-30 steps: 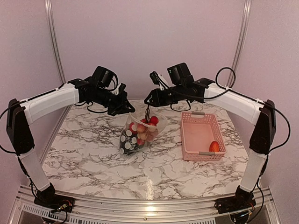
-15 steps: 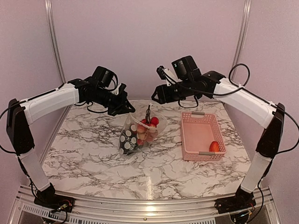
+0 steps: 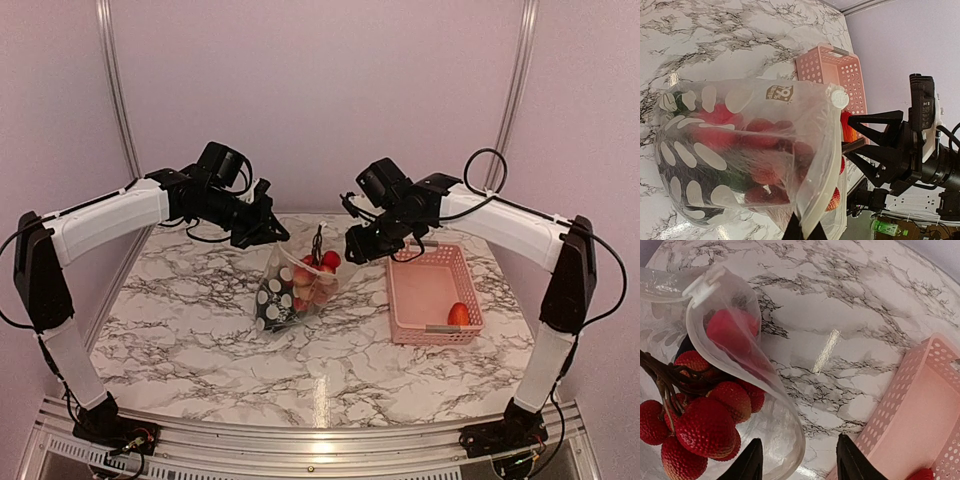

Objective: Place the food in the zip-top bag and seal the zipper
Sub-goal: Adjust the zipper food storage bag at the center of the board.

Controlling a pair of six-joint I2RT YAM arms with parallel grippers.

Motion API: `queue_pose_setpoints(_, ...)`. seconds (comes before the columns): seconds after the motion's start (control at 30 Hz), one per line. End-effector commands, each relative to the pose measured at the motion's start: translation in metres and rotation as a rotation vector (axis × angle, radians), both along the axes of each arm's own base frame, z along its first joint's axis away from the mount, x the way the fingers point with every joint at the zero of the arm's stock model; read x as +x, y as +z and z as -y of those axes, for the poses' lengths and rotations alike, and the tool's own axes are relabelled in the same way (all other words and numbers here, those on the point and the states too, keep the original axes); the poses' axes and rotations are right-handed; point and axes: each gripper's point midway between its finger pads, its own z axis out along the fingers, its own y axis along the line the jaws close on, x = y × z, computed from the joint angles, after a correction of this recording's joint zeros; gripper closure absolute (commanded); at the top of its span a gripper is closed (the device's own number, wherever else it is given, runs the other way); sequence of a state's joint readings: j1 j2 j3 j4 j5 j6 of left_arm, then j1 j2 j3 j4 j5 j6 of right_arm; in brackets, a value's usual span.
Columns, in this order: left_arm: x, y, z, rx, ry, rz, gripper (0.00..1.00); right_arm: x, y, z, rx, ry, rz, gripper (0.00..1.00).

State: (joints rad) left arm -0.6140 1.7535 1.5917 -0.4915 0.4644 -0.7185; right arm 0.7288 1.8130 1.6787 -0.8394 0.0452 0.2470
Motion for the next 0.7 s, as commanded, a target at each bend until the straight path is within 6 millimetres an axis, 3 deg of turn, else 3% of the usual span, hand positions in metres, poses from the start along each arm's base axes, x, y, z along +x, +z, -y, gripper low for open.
queue_pose_setpoints(0.0,-0.004,0.002,-0.004,-0.004,-0.003,-0.007,1.0,0.006,-0.015,0.01,0.005,-0.047,-0.052,0.57)
queue_pose_setpoints(0.3,-0.005,-0.001,-0.005,0.006,-0.004,-0.011,1.0,0.008,-0.03,-0.001,0.115,-0.028,-0.139,0.9)
queue_pose_setpoints(0.4,-0.006,-0.003,-0.006,0.013,-0.004,-0.012,1.0,0.008,-0.021,-0.007,0.149,-0.022,-0.143,1.0)
queue_pose_setpoints(0.47,-0.006,-0.004,-0.006,0.016,-0.006,-0.017,1.0,0.008,0.008,-0.015,0.196,-0.01,-0.12,1.0)
queue_pose_setpoints(0.6,-0.008,0.0,-0.007,0.017,-0.006,-0.019,1.0,0.003,0.099,-0.034,0.31,0.032,-0.004,1.0)
queue_pose_setpoints(0.67,-0.006,0.015,-0.007,-0.008,0.009,0.009,1.0,-0.002,0.12,-0.04,0.365,0.049,0.01,1.0)
